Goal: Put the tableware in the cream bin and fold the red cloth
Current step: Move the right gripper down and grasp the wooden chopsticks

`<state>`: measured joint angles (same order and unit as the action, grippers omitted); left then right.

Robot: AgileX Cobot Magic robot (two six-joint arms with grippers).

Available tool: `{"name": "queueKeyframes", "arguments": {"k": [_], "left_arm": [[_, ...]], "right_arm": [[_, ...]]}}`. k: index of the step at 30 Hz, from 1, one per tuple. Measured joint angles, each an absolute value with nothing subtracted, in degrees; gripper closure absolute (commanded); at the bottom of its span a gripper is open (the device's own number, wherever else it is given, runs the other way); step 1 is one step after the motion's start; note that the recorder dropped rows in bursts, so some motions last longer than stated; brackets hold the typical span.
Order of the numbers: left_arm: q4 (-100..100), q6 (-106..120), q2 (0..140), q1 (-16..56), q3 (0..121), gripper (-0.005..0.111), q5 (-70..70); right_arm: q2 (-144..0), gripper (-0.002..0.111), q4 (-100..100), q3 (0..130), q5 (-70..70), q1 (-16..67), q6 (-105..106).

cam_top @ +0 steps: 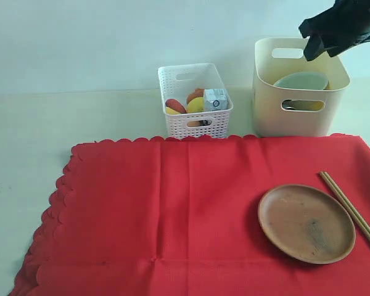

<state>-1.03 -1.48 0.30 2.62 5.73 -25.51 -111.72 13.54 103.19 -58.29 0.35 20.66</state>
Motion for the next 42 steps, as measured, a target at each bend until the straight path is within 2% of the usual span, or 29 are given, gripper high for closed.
{"name": "queueKeyframes", "arguments": {"k": [8, 13, 22, 29, 42], "left_arm": [[-1.0, -1.5, 0.3, 2.6, 5.7, 0.107, -25.5], [-1.0, -1.5, 0.3, 2.6, 5.7, 0.107, -25.5], [-1.0, -1.5, 0.3, 2.6, 5.7, 0.107, -25.5], [-1.0, -1.5, 0.3, 2.6, 5.7, 0.107, -25.5], [-1.0, -1.5, 0.3, 2.6, 5.7, 0.107, -25.5]], "right_arm": [[-101.3, 0.059, 13.5, 87.5, -56.3, 0.3, 19.9], [-93.1, 0.06, 13.3, 70.8, -54.6, 0.3, 19.8], [-90.1, 0.06, 2.0, 49.6, -49.1, 0.3, 11.3], [-90.1, 0.06, 0.0, 44.3, -43.2, 0.3, 10.5], [-98.9, 0.06, -2.9, 44.0, -41.8, 0.3, 10.5]]}}
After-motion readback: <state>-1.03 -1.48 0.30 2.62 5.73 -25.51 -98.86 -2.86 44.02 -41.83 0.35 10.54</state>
